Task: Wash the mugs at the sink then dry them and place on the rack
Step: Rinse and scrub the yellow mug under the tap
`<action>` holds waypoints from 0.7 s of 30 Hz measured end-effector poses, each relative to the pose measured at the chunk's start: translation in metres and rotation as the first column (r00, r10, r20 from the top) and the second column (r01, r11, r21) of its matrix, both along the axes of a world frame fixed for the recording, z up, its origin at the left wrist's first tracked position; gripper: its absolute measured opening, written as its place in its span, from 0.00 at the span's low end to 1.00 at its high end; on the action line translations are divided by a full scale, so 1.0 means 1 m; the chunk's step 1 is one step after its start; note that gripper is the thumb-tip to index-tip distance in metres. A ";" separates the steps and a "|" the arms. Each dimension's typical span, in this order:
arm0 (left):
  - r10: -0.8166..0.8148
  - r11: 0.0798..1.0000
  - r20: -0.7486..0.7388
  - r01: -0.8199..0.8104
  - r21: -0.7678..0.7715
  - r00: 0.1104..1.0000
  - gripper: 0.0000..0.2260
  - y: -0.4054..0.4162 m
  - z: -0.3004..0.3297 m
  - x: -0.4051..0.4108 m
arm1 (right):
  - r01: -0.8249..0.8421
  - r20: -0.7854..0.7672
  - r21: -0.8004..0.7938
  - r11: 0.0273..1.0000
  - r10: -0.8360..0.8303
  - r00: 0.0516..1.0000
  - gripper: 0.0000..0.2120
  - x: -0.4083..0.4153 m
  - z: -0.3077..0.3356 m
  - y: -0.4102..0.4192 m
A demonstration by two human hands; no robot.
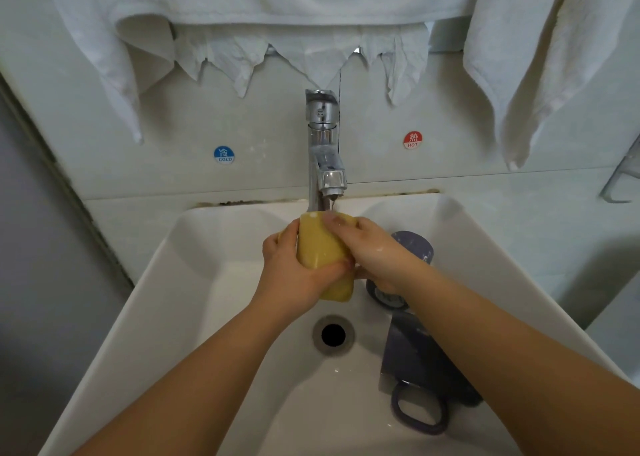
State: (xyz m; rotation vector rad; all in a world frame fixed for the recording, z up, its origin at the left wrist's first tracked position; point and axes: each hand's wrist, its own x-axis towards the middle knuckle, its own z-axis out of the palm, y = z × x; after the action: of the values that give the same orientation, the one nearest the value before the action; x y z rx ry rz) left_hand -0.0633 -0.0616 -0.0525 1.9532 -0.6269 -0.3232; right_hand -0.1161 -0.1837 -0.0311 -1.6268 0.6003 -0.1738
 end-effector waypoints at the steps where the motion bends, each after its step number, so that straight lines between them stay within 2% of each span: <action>1: -0.001 1.000 -0.008 0.001 -0.005 1.000 0.42 0.000 0.001 0.001 | -0.040 0.013 0.003 0.999 0.040 0.999 0.32 -0.002 -0.001 -0.002; 4: -0.034 0.999 0.009 0.034 -0.004 0.999 0.41 0.000 0.003 0.001 | -0.042 0.038 0.014 0.999 0.041 0.998 0.32 -0.002 -0.003 -0.004; 7: -0.069 0.997 0.000 0.069 0.030 0.998 0.44 -0.001 0.001 0.000 | 0.085 0.008 -0.018 0.996 -0.085 0.996 0.30 0.000 0.000 0.000; 9: -0.082 0.996 0.008 0.082 0.030 0.997 0.46 -0.002 0.001 -0.002 | 0.140 -0.022 0.016 0.990 -0.140 0.990 0.32 0.003 0.000 -0.003; 11: -0.054 0.998 0.004 0.054 -0.026 0.999 0.47 -0.002 0.002 -0.003 | 0.125 -0.004 0.085 0.988 -0.126 0.992 0.32 0.002 0.001 -0.007; 12: -0.022 0.997 -0.036 0.020 -0.072 0.999 0.48 -0.003 0.004 -0.003 | 0.105 0.022 0.132 0.986 -0.109 0.994 0.34 0.001 0.001 -0.010; 14: 0.014 0.986 -0.220 -0.050 -0.159 0.975 0.48 -0.002 0.008 -0.001 | 0.049 0.087 0.225 0.973 -0.070 0.994 0.37 0.000 -0.002 -0.016; 17: -0.133 0.977 -0.529 0.022 -0.211 0.838 0.38 0.003 0.013 0.003 | -0.036 0.162 0.354 0.935 -0.023 0.987 0.39 -0.001 -0.003 -0.019; 19: -0.215 0.970 -0.585 0.099 -0.224 0.782 0.30 0.006 0.014 0.005 | -0.095 0.208 0.377 0.921 0.016 0.978 0.39 -0.001 -0.004 -0.020; 21: -0.229 0.966 -0.566 0.111 -0.235 0.792 0.26 0.006 0.013 0.007 | -0.109 0.240 0.346 0.932 0.025 0.970 0.37 -0.001 -0.003 -0.018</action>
State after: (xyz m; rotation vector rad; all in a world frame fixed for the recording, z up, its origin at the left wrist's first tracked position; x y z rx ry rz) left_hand -0.0567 -0.0553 -0.0394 1.4917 -0.3989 -0.9149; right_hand -0.1171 -0.2012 -0.0337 -1.2489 0.3690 -0.1892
